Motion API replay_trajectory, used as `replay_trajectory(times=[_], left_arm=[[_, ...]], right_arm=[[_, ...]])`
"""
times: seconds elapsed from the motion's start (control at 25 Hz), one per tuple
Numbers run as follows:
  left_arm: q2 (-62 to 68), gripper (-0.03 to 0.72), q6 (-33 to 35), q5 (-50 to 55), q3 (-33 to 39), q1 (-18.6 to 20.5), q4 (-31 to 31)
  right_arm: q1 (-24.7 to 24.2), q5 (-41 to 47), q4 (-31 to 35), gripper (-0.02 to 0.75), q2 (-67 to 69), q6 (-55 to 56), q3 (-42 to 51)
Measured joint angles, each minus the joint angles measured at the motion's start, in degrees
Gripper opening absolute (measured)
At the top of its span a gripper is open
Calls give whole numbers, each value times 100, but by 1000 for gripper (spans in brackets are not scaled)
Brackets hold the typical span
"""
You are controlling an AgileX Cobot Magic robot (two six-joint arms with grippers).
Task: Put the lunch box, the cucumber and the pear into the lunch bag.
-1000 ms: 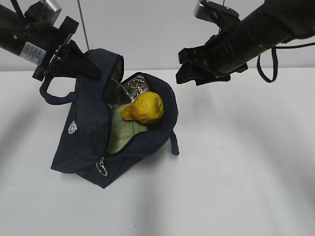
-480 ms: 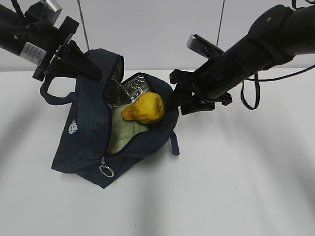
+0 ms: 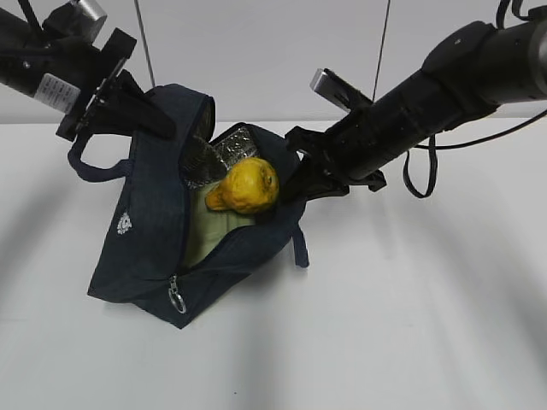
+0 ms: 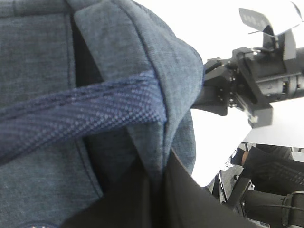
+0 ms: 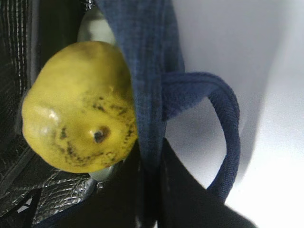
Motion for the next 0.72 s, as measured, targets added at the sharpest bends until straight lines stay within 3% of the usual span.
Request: replay_trajectory(times=[0.2, 0.48, 0.72], left_arm=[[0, 2, 0, -20, 0, -162, -253], [0, 1, 0, -670, 0, -870, -648], [0, 1, 0, -1259, 0, -1235, -665]], right_arm=[[-67, 416, -555, -4, -471, 236, -321], [-249, 1297, -2129, -5, -1023, 1121, -1085], [-249, 1657, -2639, -5, -1039, 1289, -1284]])
